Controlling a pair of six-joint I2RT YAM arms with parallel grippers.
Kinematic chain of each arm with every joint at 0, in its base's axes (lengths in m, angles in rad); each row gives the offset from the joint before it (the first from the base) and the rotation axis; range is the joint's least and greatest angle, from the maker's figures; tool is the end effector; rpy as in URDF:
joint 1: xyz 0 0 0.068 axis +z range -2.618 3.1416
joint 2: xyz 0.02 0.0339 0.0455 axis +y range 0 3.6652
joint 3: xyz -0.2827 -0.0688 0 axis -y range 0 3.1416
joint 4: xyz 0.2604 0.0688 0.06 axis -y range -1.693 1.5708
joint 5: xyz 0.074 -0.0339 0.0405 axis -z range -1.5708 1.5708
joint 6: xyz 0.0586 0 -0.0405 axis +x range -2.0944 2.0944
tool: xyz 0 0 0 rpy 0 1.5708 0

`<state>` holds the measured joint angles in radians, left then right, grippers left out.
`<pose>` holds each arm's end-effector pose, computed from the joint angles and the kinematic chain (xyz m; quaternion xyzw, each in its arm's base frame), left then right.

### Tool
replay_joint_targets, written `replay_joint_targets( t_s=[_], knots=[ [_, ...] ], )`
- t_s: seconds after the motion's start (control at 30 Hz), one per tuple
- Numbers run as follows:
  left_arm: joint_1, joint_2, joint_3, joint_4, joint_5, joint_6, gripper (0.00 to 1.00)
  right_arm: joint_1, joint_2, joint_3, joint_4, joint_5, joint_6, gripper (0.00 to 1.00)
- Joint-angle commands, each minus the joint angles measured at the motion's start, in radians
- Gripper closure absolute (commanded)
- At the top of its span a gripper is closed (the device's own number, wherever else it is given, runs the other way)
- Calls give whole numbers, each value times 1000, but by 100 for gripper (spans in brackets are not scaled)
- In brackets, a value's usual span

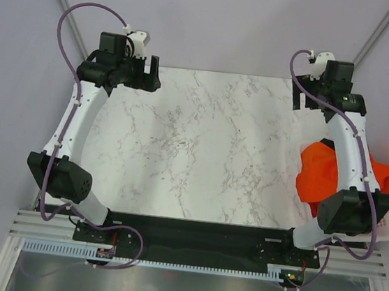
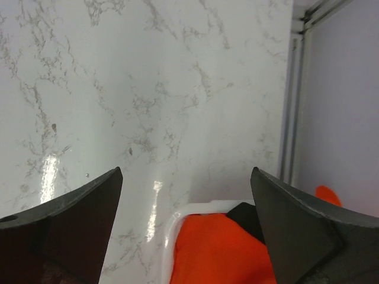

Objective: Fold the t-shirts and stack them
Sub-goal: Grab the tshirt from the pile

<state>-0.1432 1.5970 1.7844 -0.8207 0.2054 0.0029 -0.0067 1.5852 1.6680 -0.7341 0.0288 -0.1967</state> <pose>0.3724 -0.0658 0.4258 0.1110 0.8817 -0.1227 0.4419 0.3840 -0.0043 0.3971 -0.0786 0.8926 -0.0579 0.4401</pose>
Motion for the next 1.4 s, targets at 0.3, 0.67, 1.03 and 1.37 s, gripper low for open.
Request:
replay_joint_targets(
  t_s=[0.3,0.67,1.03,1.37],
  knots=[
    [-113,106,21,25,29,91,14,-7,-298,-221,-206,307,-231,7],
    [-137,198,93,-3,37,108,16,-148,-238,-343,-280,275,-228,17],
    [-142,213,61,3,25,98,16,-197,-102,-214,-444,194,-300,21],
    [-142,224,78,11,26,114,15,-208,-42,-171,-563,85,-236,51]
  ],
)
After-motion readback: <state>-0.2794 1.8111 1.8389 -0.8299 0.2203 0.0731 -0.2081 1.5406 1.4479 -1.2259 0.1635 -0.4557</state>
